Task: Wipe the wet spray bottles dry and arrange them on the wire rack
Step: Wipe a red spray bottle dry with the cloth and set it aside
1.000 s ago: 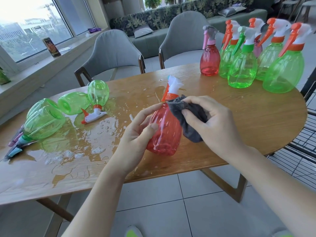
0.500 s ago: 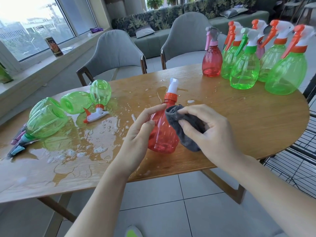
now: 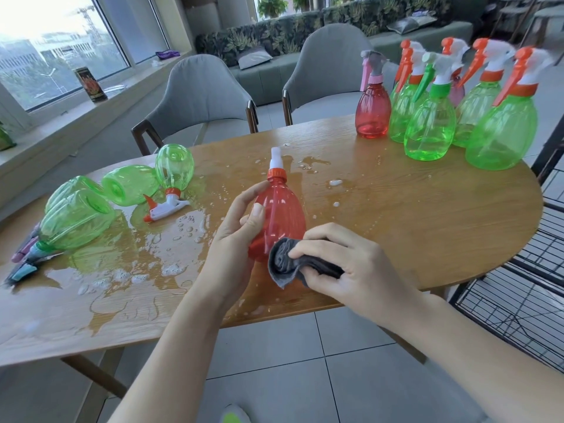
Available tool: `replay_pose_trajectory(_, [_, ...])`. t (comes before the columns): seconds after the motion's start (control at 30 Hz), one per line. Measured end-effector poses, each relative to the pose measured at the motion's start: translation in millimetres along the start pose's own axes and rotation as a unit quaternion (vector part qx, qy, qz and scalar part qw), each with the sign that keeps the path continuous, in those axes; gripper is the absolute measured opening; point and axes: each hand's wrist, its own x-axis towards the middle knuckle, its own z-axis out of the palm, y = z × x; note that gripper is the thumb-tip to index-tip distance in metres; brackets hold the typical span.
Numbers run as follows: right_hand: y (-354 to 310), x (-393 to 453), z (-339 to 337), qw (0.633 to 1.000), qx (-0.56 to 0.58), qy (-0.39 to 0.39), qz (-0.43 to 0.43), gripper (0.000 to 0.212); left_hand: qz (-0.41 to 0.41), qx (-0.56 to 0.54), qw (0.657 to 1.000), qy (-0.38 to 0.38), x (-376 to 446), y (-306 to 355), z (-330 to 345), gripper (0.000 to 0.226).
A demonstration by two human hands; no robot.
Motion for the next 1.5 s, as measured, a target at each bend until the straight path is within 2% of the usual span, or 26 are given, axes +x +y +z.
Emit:
replay_pose_trajectory(0.13, [0, 1, -5, 1.000, 0.024, 0.011, 0.017, 0.018, -0.003, -0.011, 0.999, -0.031, -1, -2, -7, 0.041])
replay_pose_trajectory(0.33, [4, 17, -14, 0.992, 0.052, 0.079, 0.089, 0.019, -0.011, 0.003, 0.997, -0.082, -1, -6, -13, 0.041])
replay_pose_trajectory(0.5, [12, 30, -21, 0.968, 0.139, 0.114, 0.177, 0.025, -0.010, -0.002, 0.995, -0.104, -1, -8, -16, 0.042])
replay_pose_trajectory(0.6, [14, 29, -17, 0.961, 0.157, 0.123, 0.191, 0.026, -0.014, -0.025, 0.995, -0.095, -1, -9, -14, 0.042])
replay_pose_trajectory(0.73, [9, 21, -10, 0.965, 0.155, 0.117, 0.179, 0.025, 0.015, -0.002, 0.998, -0.063, -3, -11, -4, 0.041])
replay_pose_trajectory(0.8, [7, 18, -8, 0.967, 0.151, 0.107, 0.174, 0.024, 0.026, 0.028, 0.998, -0.059, -4, -10, 0, 0.049])
replay_pose_trajectory(1.07, [6, 22, -17, 0.962, 0.157, 0.127, 0.186, 0.025, 0.026, 0.037, 0.994, -0.102, -7, -4, -3, 0.057])
replay_pose_trajectory(1.23, [-2, 9, -12, 0.984, 0.105, 0.060, 0.130, 0.020, 0.011, -0.032, 0.998, -0.049, -6, -6, 2, 0.049])
replay_pose_trajectory(1.5, [-8, -2, -5, 1.000, 0.022, -0.012, 0.019, 0.012, 0.012, -0.039, 0.999, -0.002, -5, -12, 6, 0.044])
